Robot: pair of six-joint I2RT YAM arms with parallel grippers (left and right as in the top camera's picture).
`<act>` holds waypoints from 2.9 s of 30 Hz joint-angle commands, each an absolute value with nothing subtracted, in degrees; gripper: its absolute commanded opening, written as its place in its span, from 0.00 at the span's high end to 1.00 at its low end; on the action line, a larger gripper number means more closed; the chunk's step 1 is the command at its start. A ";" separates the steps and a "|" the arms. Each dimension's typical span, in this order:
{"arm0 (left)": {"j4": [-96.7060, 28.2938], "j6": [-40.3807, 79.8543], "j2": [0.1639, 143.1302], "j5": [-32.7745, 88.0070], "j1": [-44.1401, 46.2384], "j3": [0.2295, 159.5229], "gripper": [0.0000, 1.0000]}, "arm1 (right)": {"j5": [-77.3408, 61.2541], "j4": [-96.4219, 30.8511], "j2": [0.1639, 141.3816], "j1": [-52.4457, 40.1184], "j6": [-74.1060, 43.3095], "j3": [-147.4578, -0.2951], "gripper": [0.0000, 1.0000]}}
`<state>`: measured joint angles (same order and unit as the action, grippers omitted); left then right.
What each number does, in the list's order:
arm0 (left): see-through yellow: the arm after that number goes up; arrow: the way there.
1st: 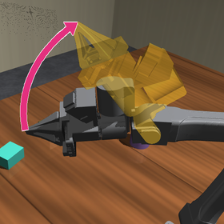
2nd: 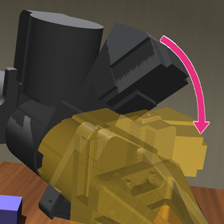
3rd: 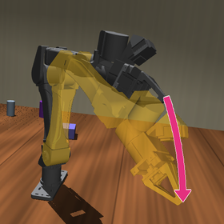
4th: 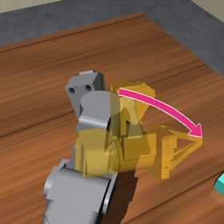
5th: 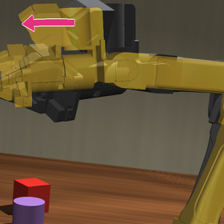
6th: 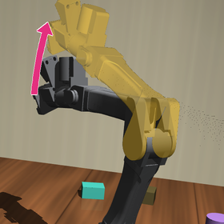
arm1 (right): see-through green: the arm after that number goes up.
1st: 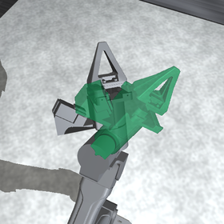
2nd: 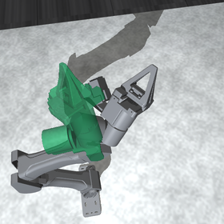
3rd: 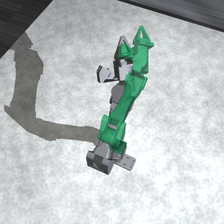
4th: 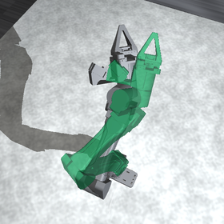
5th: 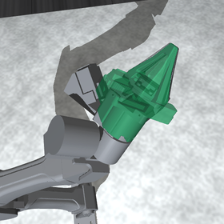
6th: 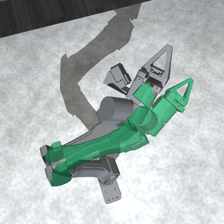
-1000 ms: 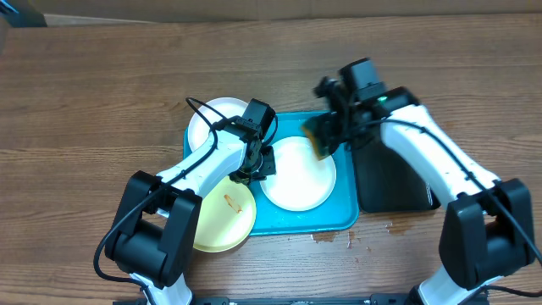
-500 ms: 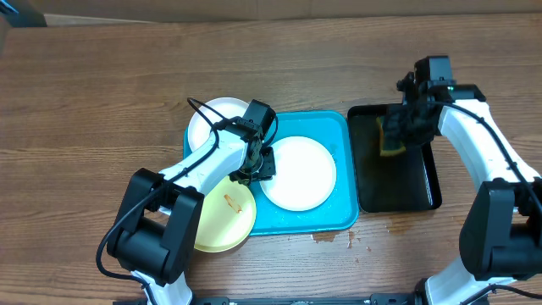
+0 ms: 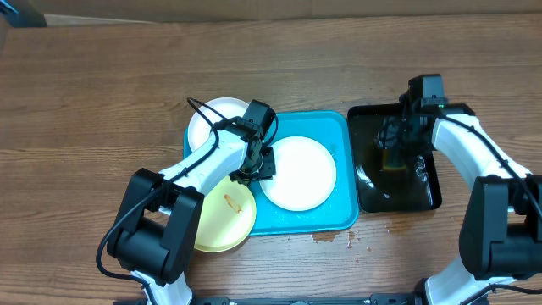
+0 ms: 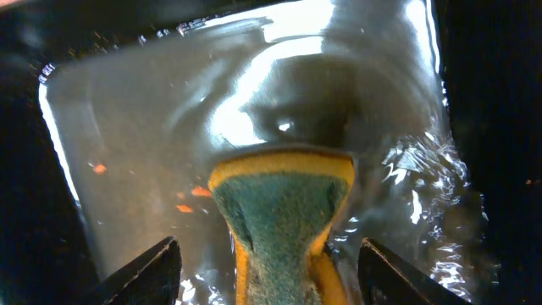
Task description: Clean dirty plates on tray and stack at the side
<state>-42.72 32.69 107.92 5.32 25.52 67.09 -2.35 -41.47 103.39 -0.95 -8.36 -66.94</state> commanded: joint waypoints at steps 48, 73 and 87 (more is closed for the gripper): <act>-48.56 22.70 108.73 -6.33 33.47 97.45 0.96 | -2.63 -53.25 102.80 15.88 -15.25 -89.82 0.00; -33.47 4.78 108.75 -57.93 63.35 97.45 0.96 | -2.63 -53.28 102.80 15.88 -15.25 -89.82 0.00; -27.31 -3.25 108.75 -69.89 66.19 97.45 0.96 | -2.63 -53.25 102.80 15.88 -15.25 -89.82 0.00</act>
<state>-27.73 -1.96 108.18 -65.30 66.02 95.94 -2.63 -53.56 103.46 15.77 -14.96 -89.19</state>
